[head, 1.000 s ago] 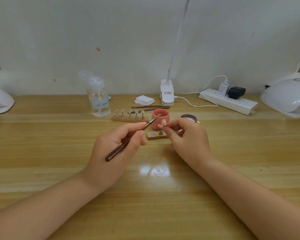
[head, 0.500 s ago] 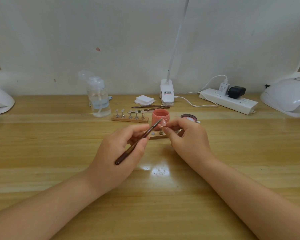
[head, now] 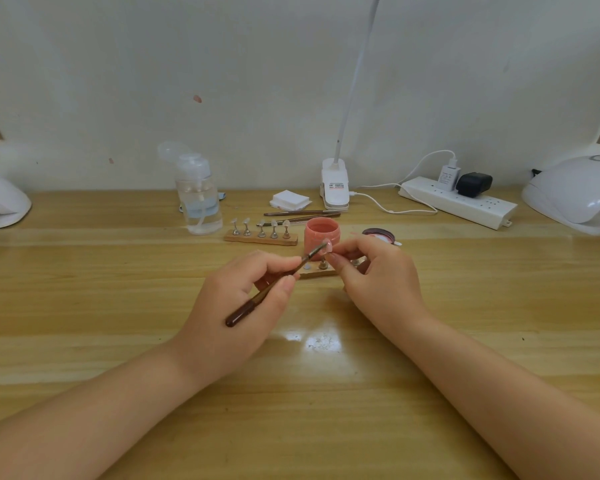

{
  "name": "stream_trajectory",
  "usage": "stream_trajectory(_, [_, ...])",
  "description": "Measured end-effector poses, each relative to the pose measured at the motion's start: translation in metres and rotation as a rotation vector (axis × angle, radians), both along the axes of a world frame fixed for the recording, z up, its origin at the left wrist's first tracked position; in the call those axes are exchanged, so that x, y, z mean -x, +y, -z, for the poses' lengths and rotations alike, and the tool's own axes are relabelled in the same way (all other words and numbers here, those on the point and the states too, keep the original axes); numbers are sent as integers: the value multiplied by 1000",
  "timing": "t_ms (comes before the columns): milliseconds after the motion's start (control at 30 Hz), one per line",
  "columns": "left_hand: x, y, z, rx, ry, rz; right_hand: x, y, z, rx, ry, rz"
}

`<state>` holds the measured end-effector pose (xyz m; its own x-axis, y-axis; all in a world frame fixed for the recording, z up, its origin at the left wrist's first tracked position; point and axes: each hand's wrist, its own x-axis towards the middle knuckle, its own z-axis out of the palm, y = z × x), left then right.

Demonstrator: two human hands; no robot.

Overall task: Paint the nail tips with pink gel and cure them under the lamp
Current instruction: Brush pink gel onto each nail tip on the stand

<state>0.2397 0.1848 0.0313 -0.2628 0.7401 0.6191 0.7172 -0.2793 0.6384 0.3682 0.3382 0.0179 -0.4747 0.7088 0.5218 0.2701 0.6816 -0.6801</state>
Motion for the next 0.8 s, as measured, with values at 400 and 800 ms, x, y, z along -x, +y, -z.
stream_trajectory(400, [-2, 0, -2, 9, 24, 13, 0, 0, -1, -13, -8, 6])
stream_trajectory(800, [-2, -2, -2, 35, -8, -22, 0, -2, -1, -84, -37, 27])
